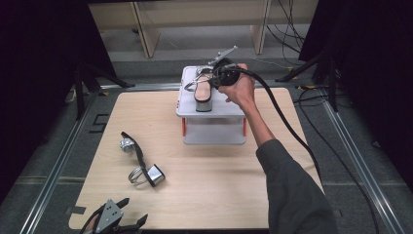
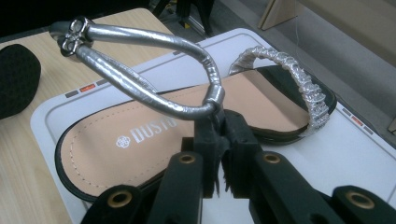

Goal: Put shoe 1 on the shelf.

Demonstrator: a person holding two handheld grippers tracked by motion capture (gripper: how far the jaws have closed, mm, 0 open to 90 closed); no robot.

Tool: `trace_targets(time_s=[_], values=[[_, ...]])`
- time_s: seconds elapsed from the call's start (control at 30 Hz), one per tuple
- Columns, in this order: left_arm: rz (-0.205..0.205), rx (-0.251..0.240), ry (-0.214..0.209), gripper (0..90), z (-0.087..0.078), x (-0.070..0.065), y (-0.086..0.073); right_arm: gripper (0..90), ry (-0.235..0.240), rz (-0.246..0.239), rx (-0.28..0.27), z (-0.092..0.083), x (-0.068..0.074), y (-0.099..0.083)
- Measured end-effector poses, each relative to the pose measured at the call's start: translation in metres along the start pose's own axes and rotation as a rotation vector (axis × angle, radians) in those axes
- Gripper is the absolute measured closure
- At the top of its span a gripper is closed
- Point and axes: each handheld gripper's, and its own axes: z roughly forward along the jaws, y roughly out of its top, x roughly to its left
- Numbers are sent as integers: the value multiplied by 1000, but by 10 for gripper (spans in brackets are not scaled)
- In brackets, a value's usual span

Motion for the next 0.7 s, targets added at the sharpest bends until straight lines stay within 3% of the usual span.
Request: trace_targets(time_s=[0.07,0.17,0.23,0.27,0.33,0.37,0.4,0.43,0.47,0.5,0.57,0.63,0.67,0.7], values=[[9,14,0,169,0,0,0,845,-8,26,-6,0,1,-1],[1,1,0,169,0,0,0,834,-7,18,5,-1,-1,-1],[19,30,3,169,0,1,0,823,-20,18,2,-3,-4,-1],[16,20,2,169,0,1,0,802,-25,17,-1,-3,-4,-2],[0,0,-3,168,0,0,0,688,-46,25,-9,-6,-4,-3],[0,0,-3,169,0,0,0,688,-46,25,-9,-6,-4,-3],[0,3,-2,169,0,0,0,572,-60,81,-1,-14,-1,-5],[0,3,-2,169,0,0,0,572,-67,86,11,-19,2,-6],[4,3,-2,169,0,0,0,539,-67,86,11,-19,2,-6],[14,23,7,169,-1,2,0,483,-93,54,0,-31,9,-10],[19,26,9,169,-1,3,0,463,-89,59,-8,-39,13,-11],[-3,3,1,168,0,0,0,444,-39,96,-41,-59,29,-19],[-3,3,1,169,0,0,0,444,-19,57,-80,-62,31,-23],[6,15,9,169,-1,2,0,441,4,50,-90,-65,37,-27]])
